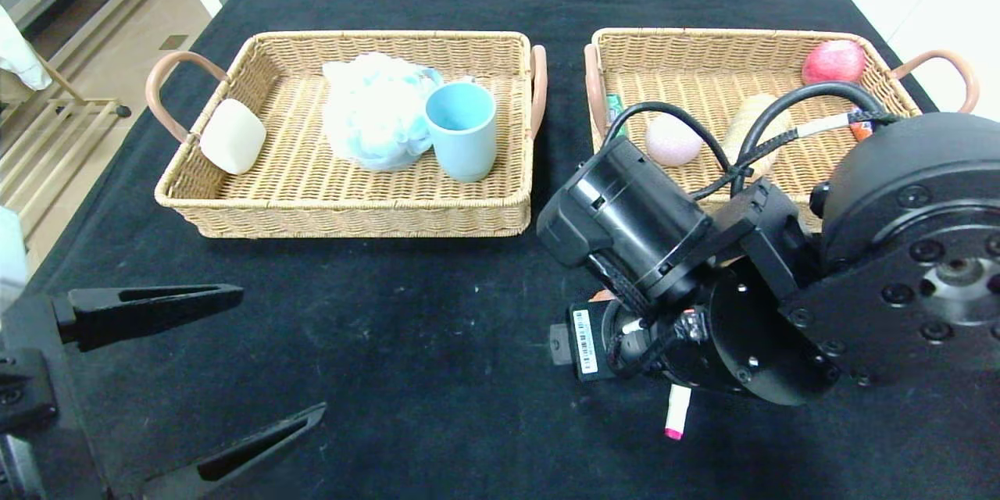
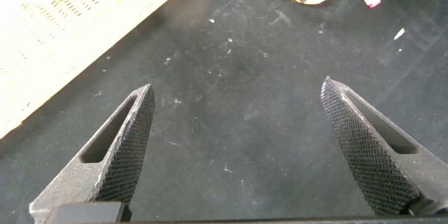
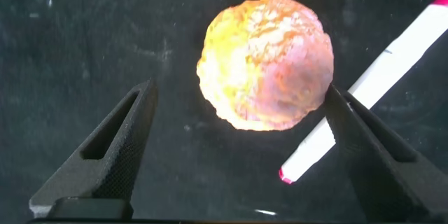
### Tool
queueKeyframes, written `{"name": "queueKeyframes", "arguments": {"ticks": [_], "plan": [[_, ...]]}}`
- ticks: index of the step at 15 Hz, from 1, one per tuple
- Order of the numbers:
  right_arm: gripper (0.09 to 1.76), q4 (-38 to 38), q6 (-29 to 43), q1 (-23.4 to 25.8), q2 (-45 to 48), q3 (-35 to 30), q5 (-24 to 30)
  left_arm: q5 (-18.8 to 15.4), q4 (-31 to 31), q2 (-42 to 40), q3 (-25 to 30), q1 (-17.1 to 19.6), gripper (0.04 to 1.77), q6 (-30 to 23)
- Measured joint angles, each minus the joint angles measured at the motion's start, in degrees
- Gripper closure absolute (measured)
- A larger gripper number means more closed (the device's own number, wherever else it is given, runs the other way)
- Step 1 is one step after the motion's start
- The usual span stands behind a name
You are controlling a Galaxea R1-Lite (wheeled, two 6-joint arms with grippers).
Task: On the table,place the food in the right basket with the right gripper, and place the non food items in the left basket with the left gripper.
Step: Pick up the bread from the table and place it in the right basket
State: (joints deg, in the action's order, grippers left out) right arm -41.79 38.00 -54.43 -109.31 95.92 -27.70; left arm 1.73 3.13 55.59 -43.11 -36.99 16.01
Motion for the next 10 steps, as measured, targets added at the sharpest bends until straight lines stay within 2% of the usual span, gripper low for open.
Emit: {"name": "queueKeyframes", "arguments": {"ticks": [4, 8, 10], "plan": [[0.14, -0.07, 0.2, 0.0, -0.33, 0.5, -0.02, 0.06, -0.09, -0.05, -0.02, 0.41, 0.09, 0.04], [0.73, -0.21, 0.2, -0.11, -0.48, 0.45, -0.09, 0.06, 0.0, -0.2, 0.09, 0.48, 0.09, 0.39], [0.95, -0.18, 0.2, -0.13, -0.63, 0.44, 0.02, 0.06, 0.02, -0.24, 0.2, 0.63, 0.09, 0.5]]}}
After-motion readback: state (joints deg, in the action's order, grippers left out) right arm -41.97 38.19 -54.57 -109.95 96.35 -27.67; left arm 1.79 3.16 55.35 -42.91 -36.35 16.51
